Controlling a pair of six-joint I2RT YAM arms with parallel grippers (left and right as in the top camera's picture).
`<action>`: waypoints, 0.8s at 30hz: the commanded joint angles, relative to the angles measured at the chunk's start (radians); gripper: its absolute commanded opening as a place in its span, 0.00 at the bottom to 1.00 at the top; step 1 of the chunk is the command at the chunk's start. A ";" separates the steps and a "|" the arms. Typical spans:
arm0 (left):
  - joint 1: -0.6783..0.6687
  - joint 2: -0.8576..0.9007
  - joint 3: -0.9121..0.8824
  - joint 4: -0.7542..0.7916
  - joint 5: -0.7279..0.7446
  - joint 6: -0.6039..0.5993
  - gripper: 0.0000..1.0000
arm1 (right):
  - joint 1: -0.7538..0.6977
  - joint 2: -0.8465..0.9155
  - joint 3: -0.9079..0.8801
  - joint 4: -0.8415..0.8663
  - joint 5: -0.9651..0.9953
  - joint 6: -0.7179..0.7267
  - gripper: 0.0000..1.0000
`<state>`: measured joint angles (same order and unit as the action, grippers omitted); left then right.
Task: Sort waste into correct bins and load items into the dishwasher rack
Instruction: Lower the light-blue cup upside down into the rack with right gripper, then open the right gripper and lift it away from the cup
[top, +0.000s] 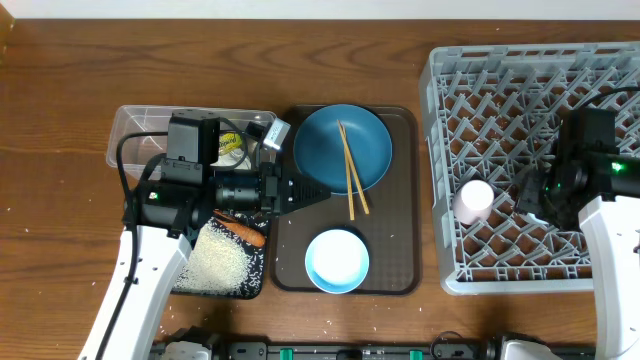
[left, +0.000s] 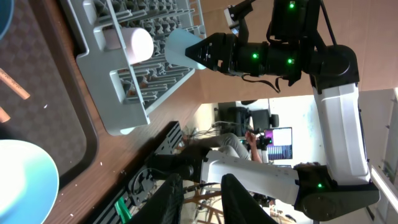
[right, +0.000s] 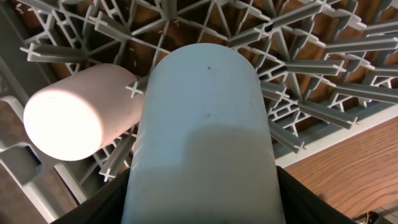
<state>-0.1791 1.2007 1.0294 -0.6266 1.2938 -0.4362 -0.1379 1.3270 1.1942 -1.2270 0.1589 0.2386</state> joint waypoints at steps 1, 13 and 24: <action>-0.002 -0.006 0.008 -0.002 -0.009 0.025 0.24 | -0.015 0.001 0.006 0.000 0.017 0.019 0.42; -0.002 -0.006 0.008 -0.012 -0.009 0.044 0.24 | -0.021 0.015 0.000 0.060 0.001 0.007 0.42; -0.002 -0.006 0.008 -0.024 -0.010 0.044 0.24 | -0.024 0.016 -0.003 0.076 0.002 0.008 0.41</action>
<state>-0.1791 1.2003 1.0294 -0.6476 1.2900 -0.4137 -0.1486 1.3357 1.1942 -1.1599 0.1570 0.2382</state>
